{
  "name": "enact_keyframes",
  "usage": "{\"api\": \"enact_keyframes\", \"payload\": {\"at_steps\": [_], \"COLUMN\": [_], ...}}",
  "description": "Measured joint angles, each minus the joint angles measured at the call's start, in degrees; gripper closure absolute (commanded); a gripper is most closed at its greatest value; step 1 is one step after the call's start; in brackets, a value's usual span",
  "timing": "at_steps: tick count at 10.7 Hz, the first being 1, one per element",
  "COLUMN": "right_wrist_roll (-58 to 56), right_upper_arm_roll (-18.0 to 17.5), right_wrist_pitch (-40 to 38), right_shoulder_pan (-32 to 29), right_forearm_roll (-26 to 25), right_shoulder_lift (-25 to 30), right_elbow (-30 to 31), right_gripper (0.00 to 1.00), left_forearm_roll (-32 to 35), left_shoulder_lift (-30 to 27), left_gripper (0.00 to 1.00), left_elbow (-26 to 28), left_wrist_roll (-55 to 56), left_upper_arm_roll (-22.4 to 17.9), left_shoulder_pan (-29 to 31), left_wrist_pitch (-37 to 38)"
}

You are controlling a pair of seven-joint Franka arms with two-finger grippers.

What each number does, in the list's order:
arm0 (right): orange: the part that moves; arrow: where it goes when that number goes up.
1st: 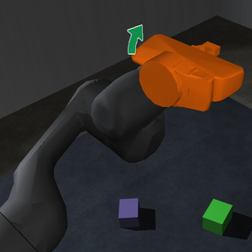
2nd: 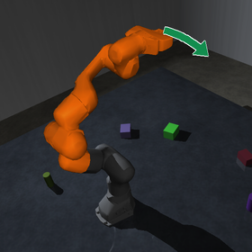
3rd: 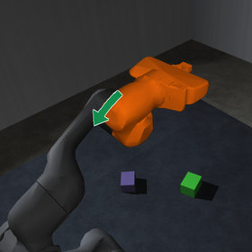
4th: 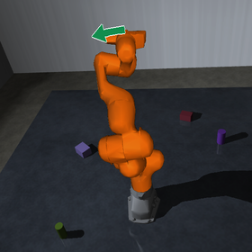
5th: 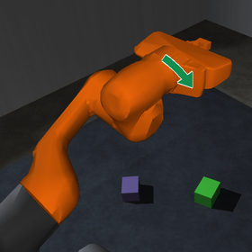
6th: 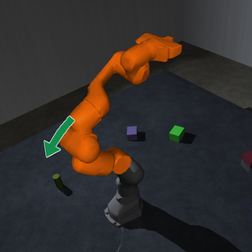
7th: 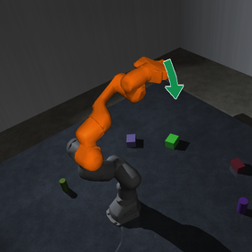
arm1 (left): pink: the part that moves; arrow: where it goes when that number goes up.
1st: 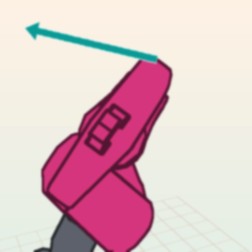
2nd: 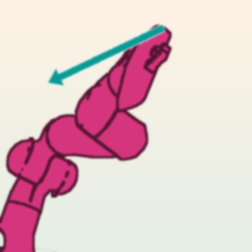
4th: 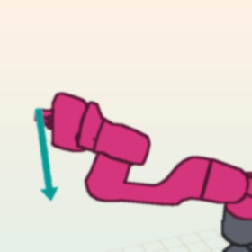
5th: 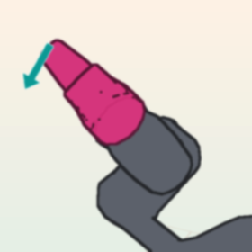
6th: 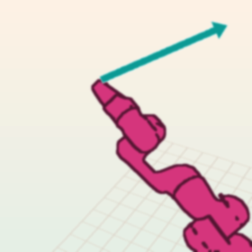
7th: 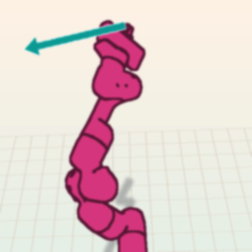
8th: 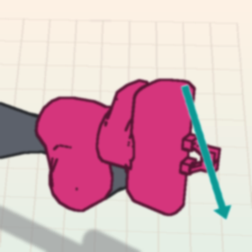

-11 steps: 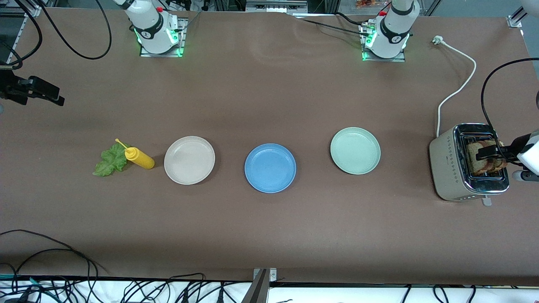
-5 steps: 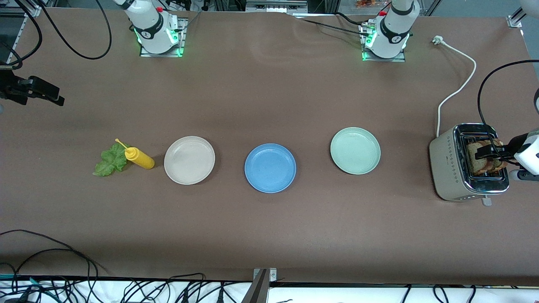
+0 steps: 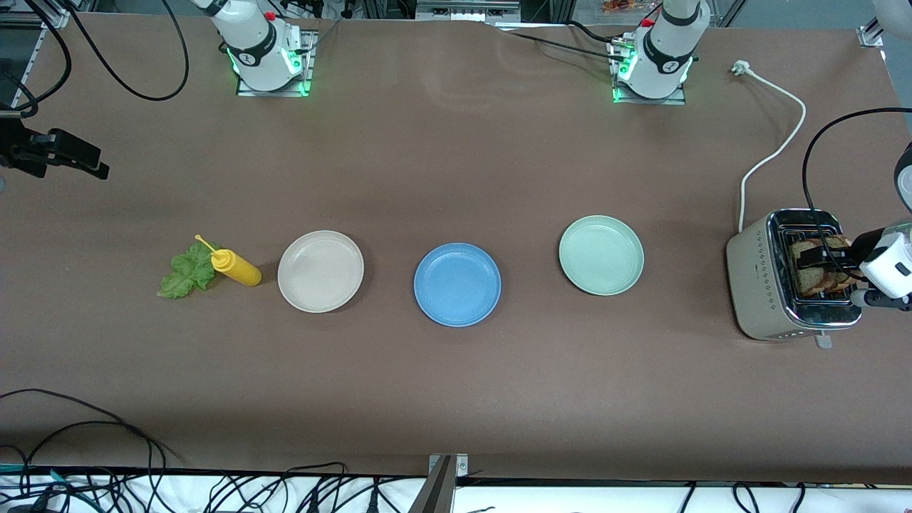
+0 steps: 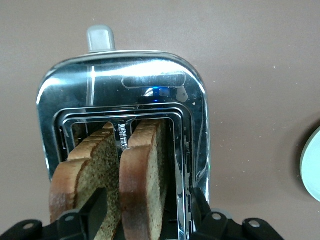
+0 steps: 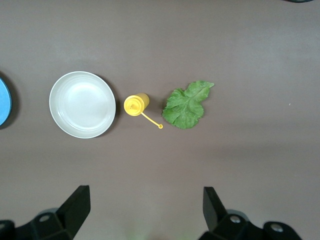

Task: Make sandwich in blue plate with both arms
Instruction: 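Lower the left gripper and grasp the bread slice in the toaster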

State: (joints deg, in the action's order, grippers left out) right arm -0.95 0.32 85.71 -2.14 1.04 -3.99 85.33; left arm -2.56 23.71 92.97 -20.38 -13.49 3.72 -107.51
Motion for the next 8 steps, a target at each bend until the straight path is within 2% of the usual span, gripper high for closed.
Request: {"api": "enact_keyframes", "payload": {"at_steps": [4, 8], "right_wrist_roll": [0.0, 0.0], "right_upper_arm_roll": [0.0, 0.0], "right_wrist_pitch": [0.0, 0.0], "right_shoulder_pan": [0.0, 0.0], "right_forearm_roll": [0.0, 0.0], "right_shoulder_lift": [0.0, 0.0], "right_elbow": [0.0, 0.0], "right_gripper": [0.0, 0.0], "left_forearm_roll": [0.0, 0.0], "left_shoulder_lift": [1.1, 1.4], "left_gripper": [0.97, 1.0], "left_elbow": [0.0, 0.0], "left_wrist_roll": [0.0, 0.0], "left_upper_arm_roll": [0.0, -0.3], "left_shoulder_pan": [0.0, 0.2], "left_wrist_pitch": [0.0, 0.0]}}
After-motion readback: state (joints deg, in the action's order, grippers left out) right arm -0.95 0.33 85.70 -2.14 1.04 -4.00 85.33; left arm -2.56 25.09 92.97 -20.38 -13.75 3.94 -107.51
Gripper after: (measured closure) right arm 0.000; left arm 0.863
